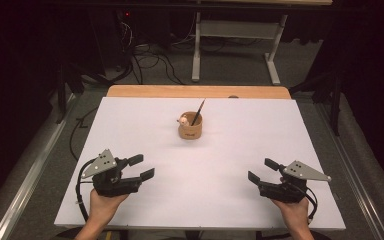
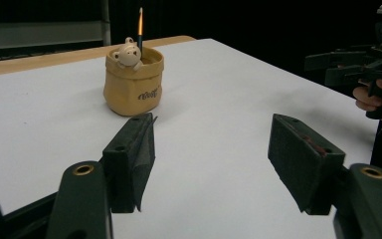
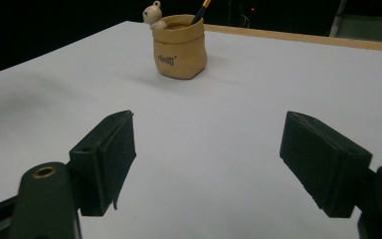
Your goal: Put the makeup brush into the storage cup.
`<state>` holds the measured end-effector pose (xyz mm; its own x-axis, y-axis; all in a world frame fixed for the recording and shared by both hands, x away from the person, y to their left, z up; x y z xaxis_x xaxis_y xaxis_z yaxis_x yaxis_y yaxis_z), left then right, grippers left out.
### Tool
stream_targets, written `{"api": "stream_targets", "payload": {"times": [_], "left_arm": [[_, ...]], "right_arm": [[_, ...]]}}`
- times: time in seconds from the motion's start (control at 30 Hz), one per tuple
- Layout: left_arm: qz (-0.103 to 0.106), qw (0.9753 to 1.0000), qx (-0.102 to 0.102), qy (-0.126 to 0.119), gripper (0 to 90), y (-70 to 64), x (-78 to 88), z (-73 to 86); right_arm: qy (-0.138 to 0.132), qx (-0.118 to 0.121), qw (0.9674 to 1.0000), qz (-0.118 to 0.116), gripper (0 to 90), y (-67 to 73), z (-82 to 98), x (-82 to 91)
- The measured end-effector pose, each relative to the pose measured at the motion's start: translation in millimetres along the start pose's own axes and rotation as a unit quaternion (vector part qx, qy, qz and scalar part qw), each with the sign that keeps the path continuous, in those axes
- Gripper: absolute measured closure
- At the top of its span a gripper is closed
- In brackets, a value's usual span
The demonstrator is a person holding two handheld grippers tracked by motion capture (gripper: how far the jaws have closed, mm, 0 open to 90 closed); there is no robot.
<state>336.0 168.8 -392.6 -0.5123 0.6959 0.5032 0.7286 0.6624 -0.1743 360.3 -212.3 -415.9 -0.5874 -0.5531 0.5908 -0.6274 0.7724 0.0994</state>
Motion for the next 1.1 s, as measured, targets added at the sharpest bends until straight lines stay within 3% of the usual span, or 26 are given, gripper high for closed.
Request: {"api": "stream_targets", "payload": {"times": [0.67, 1.1], "left_arm": [[-0.007, 0.9998, 0.012, 0.012, 35.0, 11.5, -10.3, 12.0], [-0.011, 0.9997, 0.013, 0.019, 35.1, 11.4, -15.3, 17.1]], "right_arm": [[0.004, -0.003, 1.0, 0.001, 23.5, -0.8, 1.7, -1.2], [0.009, -0.002, 1.0, 0.003, 23.5, -1.2, 3.2, -2.4]]}}
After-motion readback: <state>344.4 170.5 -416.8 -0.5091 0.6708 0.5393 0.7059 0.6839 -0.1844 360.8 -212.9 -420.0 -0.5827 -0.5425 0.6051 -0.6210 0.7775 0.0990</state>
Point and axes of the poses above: each handheld gripper's, and its own axes: x roughly backward along the jaws, z roughly out of its underside, y roughly to its left, the point moved 7 cm from there along -x, roughly forward along the jaws, and after that the axes turned 14 degrees about y, right-handed, at the moved point
